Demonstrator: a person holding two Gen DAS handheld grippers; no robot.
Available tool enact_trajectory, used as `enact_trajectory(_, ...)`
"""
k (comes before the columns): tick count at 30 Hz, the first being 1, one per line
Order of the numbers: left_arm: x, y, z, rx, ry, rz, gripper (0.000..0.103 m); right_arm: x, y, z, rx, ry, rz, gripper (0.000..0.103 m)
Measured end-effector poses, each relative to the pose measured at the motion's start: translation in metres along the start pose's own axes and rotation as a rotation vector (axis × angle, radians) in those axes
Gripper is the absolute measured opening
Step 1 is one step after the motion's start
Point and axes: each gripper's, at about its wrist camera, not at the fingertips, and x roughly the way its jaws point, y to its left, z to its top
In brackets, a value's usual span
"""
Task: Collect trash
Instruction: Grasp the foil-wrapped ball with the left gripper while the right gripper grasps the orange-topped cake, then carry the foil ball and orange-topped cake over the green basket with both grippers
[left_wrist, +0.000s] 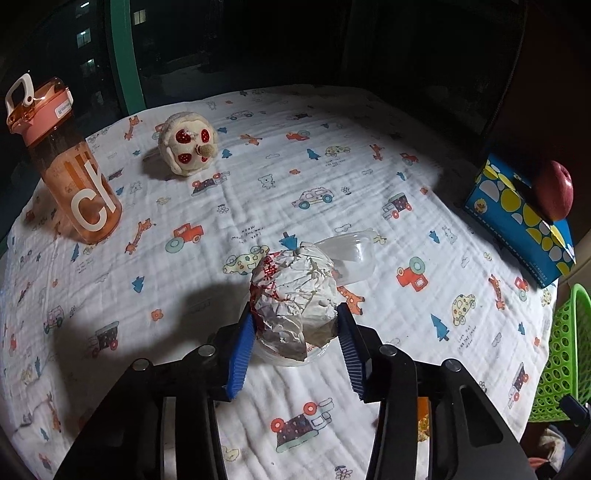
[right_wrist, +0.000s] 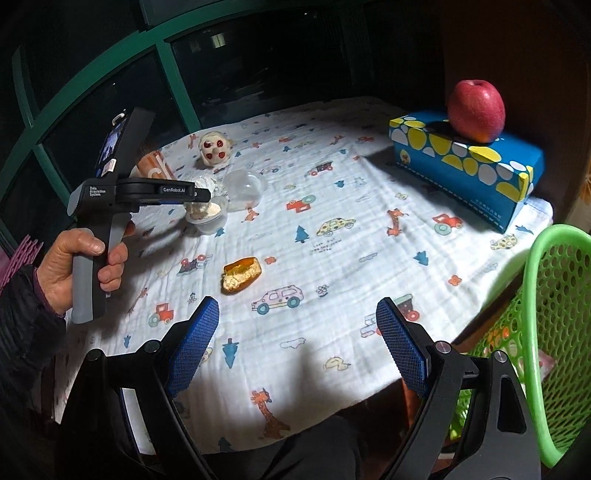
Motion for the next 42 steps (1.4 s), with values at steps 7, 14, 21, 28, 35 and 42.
enact_trajectory(7, -0.031, 0.013, 0.001, -0.039, -0.041, -0.036, 0.043, 0.029, 0.018, 0.005, -0.043, 0.033, 0.034, 0.086)
enact_trajectory(14, -0.060, 0.025, 0.000, -0.064, -0.086, -0.058, 0.043, 0.067, 0.039, 0.010, -0.089, 0.072, 0.042, 0.085)
enact_trajectory(21, -0.077, 0.036, -0.010, -0.076, -0.104, -0.064, 0.043, 0.106, 0.053, 0.014, -0.103, 0.131, 0.051, 0.072)
enact_trajectory(28, -0.083, 0.047, -0.018, -0.090, -0.108, -0.061, 0.043, 0.136, 0.062, 0.016, -0.120, 0.182, 0.013, 0.065)
enact_trajectory(35, -0.079, 0.050, -0.023, -0.099, -0.094, -0.066, 0.043, 0.136, 0.068, 0.013, -0.165, 0.162, -0.062, 0.049)
enact_trajectory(42, -0.082, 0.034, -0.027, -0.078, -0.091, -0.081, 0.043, 0.122, 0.061, 0.014, -0.133, 0.142, -0.028, 0.039)
